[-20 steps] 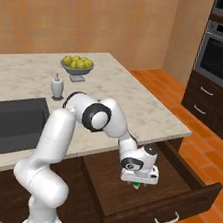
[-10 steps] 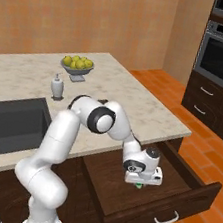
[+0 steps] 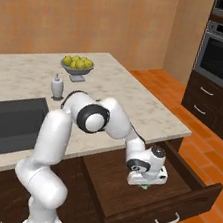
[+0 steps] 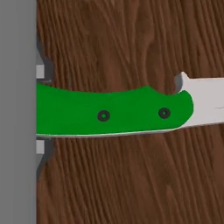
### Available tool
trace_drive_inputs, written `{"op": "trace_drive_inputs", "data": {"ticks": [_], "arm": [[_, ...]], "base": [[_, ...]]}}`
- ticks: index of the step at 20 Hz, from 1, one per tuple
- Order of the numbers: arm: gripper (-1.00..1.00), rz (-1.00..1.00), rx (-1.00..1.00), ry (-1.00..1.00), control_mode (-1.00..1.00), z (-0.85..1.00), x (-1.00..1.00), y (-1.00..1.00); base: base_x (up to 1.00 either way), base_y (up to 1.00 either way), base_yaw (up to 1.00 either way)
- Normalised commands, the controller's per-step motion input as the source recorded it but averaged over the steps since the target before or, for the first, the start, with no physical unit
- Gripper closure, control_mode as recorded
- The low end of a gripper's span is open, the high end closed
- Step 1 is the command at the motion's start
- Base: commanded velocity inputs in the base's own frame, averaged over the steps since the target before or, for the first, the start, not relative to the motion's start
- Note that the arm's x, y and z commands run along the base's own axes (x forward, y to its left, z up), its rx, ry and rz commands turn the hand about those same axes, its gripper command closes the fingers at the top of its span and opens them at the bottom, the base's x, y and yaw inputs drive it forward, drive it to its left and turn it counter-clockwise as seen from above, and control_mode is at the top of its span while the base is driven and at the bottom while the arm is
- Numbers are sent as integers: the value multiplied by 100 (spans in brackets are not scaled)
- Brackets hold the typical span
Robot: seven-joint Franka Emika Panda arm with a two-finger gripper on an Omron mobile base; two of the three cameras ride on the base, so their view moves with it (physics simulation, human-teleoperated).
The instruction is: Pick up the knife from the drawer and place it on the cutting board. Then place the meat from the plate to the cutting board.
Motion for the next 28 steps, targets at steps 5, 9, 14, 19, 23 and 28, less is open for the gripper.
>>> {"op": "trace_drive_inputs", "data": {"ticks": [5,9,14,19,23,28], "arm": [[100,-4,-2,19,-100,99,-27,-12],[100,-2,-1,27,-100,100,-42,-28],[100,0,0,-2,-100,100,-13,-15],[100,0,0,-16,-100,88,7,-10],[100,1,0,-23,-100,36,73,5],[100,7,0,-30,-100,5,98,51]], "base": [[0,0,0],[0,0,0],[0,0,0],[0,0,0],[0,0,0],[0,0,0]]}}
